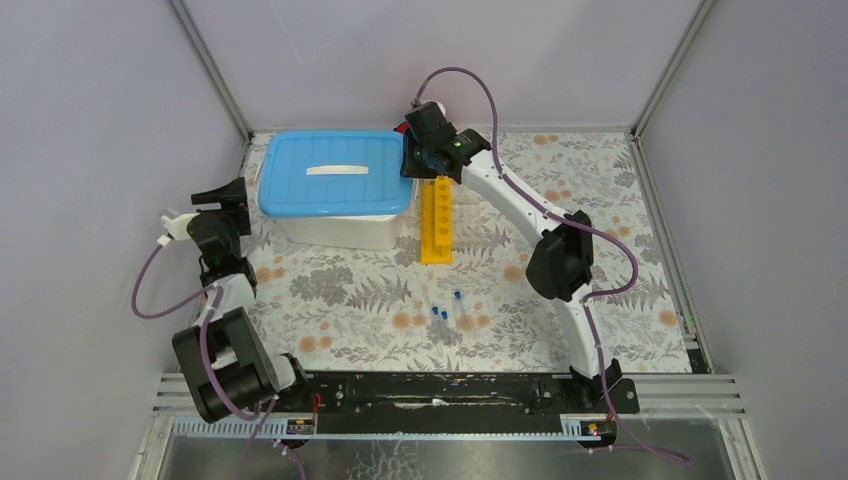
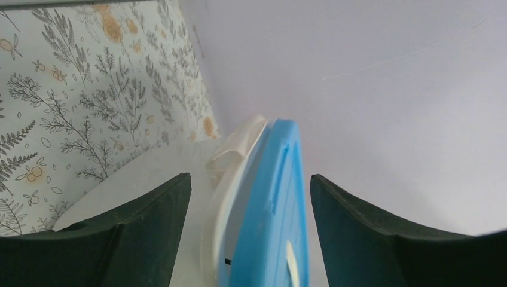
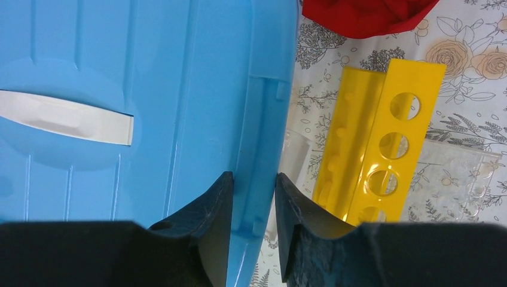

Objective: Organize the chemistry lab equipment
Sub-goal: Close the lid of the storage box.

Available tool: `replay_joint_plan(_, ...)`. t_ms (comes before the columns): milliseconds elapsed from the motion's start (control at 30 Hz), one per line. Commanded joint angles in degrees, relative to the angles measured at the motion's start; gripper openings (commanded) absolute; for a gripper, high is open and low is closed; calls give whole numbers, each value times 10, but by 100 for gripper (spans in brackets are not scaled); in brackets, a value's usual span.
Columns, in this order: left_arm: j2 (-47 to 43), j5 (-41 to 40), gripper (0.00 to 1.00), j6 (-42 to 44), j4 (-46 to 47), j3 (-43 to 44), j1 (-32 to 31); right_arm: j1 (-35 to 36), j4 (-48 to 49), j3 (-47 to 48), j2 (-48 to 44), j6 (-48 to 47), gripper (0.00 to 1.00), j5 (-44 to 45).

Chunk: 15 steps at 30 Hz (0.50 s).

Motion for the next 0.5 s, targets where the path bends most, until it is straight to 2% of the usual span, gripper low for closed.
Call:
replay_joint_plan(0, -58, -99, 81, -55, 15, -41, 6, 9, 1, -6, -11, 11, 28, 11)
replay_joint_plan(167, -74, -138, 82, -102, 27, -92, 5, 15, 3, -17, -23, 21, 24, 20)
replay_joint_plan(467, -59, -167, 80, -119, 18, -107, 4, 34, -12, 6, -28, 36, 18, 43)
